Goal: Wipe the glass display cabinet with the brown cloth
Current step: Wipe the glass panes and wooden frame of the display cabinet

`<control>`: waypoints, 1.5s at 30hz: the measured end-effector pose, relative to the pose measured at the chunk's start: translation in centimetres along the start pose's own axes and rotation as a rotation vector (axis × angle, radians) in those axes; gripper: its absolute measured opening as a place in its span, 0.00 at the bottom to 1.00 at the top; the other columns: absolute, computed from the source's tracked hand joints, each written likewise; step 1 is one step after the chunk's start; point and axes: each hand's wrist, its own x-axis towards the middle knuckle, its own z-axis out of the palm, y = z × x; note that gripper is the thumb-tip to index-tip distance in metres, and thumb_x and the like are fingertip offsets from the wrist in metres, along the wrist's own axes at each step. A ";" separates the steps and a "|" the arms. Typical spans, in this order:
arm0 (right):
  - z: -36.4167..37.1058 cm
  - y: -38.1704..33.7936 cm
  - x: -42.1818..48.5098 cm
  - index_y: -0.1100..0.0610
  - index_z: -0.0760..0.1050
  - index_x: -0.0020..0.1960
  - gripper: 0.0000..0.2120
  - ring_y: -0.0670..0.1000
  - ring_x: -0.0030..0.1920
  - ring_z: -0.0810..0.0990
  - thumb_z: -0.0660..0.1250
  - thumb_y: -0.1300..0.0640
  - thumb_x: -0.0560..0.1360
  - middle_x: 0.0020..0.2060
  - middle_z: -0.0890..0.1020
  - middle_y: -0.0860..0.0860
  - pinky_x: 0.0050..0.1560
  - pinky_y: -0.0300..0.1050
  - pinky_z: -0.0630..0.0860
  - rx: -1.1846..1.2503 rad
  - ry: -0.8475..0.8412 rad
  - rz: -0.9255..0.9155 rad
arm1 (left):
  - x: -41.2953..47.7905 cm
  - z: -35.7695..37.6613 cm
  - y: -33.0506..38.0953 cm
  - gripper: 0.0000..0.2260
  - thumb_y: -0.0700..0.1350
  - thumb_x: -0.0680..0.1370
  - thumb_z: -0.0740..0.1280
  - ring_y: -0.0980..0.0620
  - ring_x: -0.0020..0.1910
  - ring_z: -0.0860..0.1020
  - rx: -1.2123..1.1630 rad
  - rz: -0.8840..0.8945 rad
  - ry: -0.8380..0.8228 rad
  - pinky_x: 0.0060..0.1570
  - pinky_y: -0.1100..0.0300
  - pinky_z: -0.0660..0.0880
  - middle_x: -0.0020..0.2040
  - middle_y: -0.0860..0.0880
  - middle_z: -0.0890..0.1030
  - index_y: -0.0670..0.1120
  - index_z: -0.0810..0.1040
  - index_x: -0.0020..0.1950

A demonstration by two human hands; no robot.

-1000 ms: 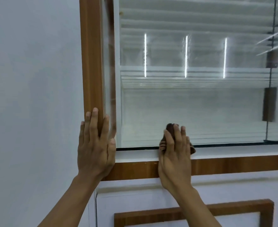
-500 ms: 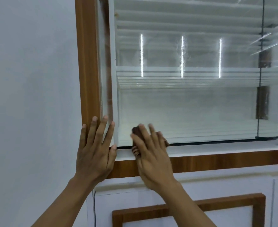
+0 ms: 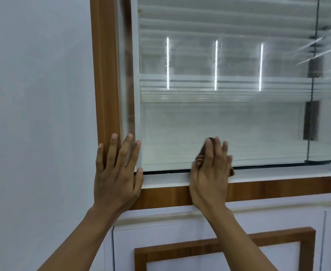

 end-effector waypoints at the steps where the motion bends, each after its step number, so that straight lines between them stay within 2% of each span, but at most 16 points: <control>1: 0.2 -1.2 0.2 0.55 0.48 0.82 0.32 0.59 0.82 0.46 0.54 0.51 0.81 0.82 0.51 0.55 0.78 0.67 0.52 -0.003 -0.044 -0.140 | 0.0 0.0 0.0 0.29 0.56 0.79 0.54 0.41 0.82 0.51 0.002 0.002 -0.002 0.79 0.39 0.49 0.81 0.43 0.59 0.47 0.63 0.79; 3: 0.7 -2.5 -0.1 0.52 0.49 0.82 0.31 0.58 0.82 0.48 0.55 0.50 0.82 0.82 0.51 0.54 0.78 0.66 0.53 -0.026 -0.126 -0.462 | -0.1 0.0 -0.1 0.29 0.55 0.79 0.54 0.40 0.82 0.51 0.002 0.009 -0.007 0.79 0.38 0.49 0.81 0.43 0.59 0.46 0.63 0.79; 4: 0.7 -2.3 -0.3 0.51 0.50 0.82 0.31 0.57 0.82 0.48 0.55 0.50 0.81 0.82 0.52 0.53 0.78 0.66 0.54 -0.039 -0.129 -0.506 | -0.2 0.0 -0.3 0.29 0.55 0.79 0.55 0.40 0.82 0.51 0.001 0.014 -0.007 0.79 0.38 0.50 0.81 0.43 0.59 0.46 0.63 0.79; 5: 0.7 -1.6 -0.4 0.50 0.50 0.81 0.31 0.57 0.82 0.49 0.56 0.51 0.81 0.82 0.53 0.53 0.77 0.66 0.55 -0.035 -0.100 -0.436 | -0.2 0.0 -0.3 0.29 0.54 0.79 0.55 0.40 0.82 0.51 0.003 0.018 -0.004 0.79 0.38 0.50 0.81 0.43 0.59 0.46 0.63 0.79; 7: 0.7 -0.2 -0.2 0.51 0.51 0.81 0.31 0.58 0.82 0.49 0.56 0.51 0.80 0.81 0.54 0.53 0.77 0.69 0.53 0.026 0.002 -0.099 | -0.1 -0.1 -0.2 0.30 0.54 0.78 0.57 0.39 0.82 0.51 0.018 0.025 0.002 0.78 0.36 0.51 0.81 0.43 0.58 0.45 0.63 0.79; 8: 0.7 -0.1 0.6 0.52 0.50 0.80 0.31 0.59 0.82 0.48 0.55 0.51 0.80 0.81 0.54 0.53 0.76 0.70 0.52 0.050 0.041 0.007 | 0.3 -0.3 0.1 0.31 0.54 0.77 0.58 0.38 0.81 0.51 0.031 0.026 0.000 0.77 0.34 0.51 0.82 0.42 0.58 0.46 0.63 0.79; 9: 0.6 -0.6 2.1 0.53 0.49 0.80 0.30 0.60 0.81 0.47 0.55 0.51 0.81 0.81 0.53 0.54 0.76 0.71 0.51 0.059 0.059 0.006 | 1.3 -0.5 0.6 0.31 0.55 0.77 0.58 0.38 0.81 0.51 0.043 0.024 -0.003 0.76 0.32 0.51 0.82 0.42 0.57 0.47 0.62 0.80; 12: 0.0 -3.9 10.7 0.51 0.49 0.80 0.30 0.58 0.82 0.44 0.57 0.52 0.82 0.81 0.53 0.53 0.78 0.68 0.45 0.072 0.039 -0.187 | 7.0 -1.8 1.3 0.32 0.59 0.76 0.57 0.40 0.82 0.52 0.023 -0.012 -0.040 0.75 0.29 0.45 0.82 0.42 0.55 0.52 0.60 0.80; 17: -3.0 -9.5 27.9 0.50 0.50 0.80 0.29 0.56 0.82 0.43 0.58 0.54 0.82 0.80 0.55 0.52 0.79 0.65 0.43 0.090 0.090 -0.154 | 21.5 -6.2 -1.9 0.30 0.60 0.77 0.55 0.41 0.81 0.56 0.038 0.028 -0.049 0.73 0.27 0.40 0.82 0.43 0.56 0.56 0.61 0.80; 23: -6.5 -14.1 42.7 0.50 0.52 0.80 0.27 0.56 0.82 0.46 0.56 0.52 0.83 0.80 0.55 0.51 0.79 0.63 0.49 0.100 0.053 -0.221 | 40.5 -12.8 -7.9 0.28 0.57 0.78 0.52 0.41 0.81 0.58 0.045 0.032 -0.071 0.73 0.29 0.38 0.81 0.42 0.58 0.55 0.62 0.79; 27: -8.5 -17.5 50.0 0.50 0.55 0.78 0.26 0.57 0.76 0.58 0.57 0.54 0.82 0.77 0.60 0.50 0.73 0.57 0.60 0.067 -0.012 -0.387 | 48.1 -15.7 -11.6 0.27 0.56 0.79 0.51 0.41 0.80 0.59 0.033 0.118 -0.080 0.74 0.30 0.44 0.81 0.41 0.60 0.53 0.66 0.78; 32: -8.8 -23.6 52.0 0.53 0.59 0.76 0.24 0.55 0.69 0.64 0.58 0.57 0.81 0.72 0.64 0.52 0.69 0.49 0.62 0.180 0.007 -0.346 | 50.0 -16.4 -17.3 0.29 0.57 0.80 0.55 0.43 0.82 0.50 -0.115 0.173 -0.074 0.77 0.35 0.51 0.83 0.43 0.52 0.50 0.58 0.81; 35: -8.3 -27.6 50.8 0.52 0.59 0.76 0.24 0.54 0.69 0.65 0.58 0.56 0.80 0.72 0.64 0.51 0.69 0.45 0.62 0.249 0.019 -0.288 | 49.3 -15.3 -20.4 0.32 0.59 0.81 0.55 0.45 0.82 0.47 -0.329 0.248 -0.049 0.79 0.40 0.53 0.83 0.44 0.48 0.49 0.50 0.82; 38: -7.0 -30.7 49.0 0.51 0.57 0.76 0.25 0.53 0.71 0.64 0.59 0.56 0.80 0.72 0.63 0.51 0.72 0.50 0.65 0.239 0.014 -0.243 | 48.5 -13.9 -23.0 0.36 0.63 0.81 0.53 0.47 0.82 0.43 -0.557 0.220 -0.077 0.80 0.45 0.51 0.83 0.45 0.44 0.50 0.43 0.82; 41: -5.7 -33.1 47.7 0.50 0.57 0.76 0.26 0.50 0.73 0.63 0.60 0.58 0.80 0.72 0.62 0.50 0.73 0.58 0.66 0.297 0.107 -0.103 | 47.8 -12.0 -25.2 0.37 0.68 0.80 0.49 0.53 0.82 0.39 -0.709 0.248 -0.179 0.80 0.47 0.49 0.83 0.51 0.39 0.54 0.35 0.81; 45: -4.9 -35.4 47.0 0.49 0.56 0.76 0.27 0.47 0.74 0.61 0.60 0.50 0.80 0.72 0.61 0.47 0.75 0.49 0.65 0.270 0.179 0.009 | 47.7 -9.5 -26.1 0.38 0.69 0.79 0.52 0.57 0.81 0.37 -0.878 0.371 -0.222 0.81 0.47 0.49 0.81 0.58 0.34 0.59 0.32 0.79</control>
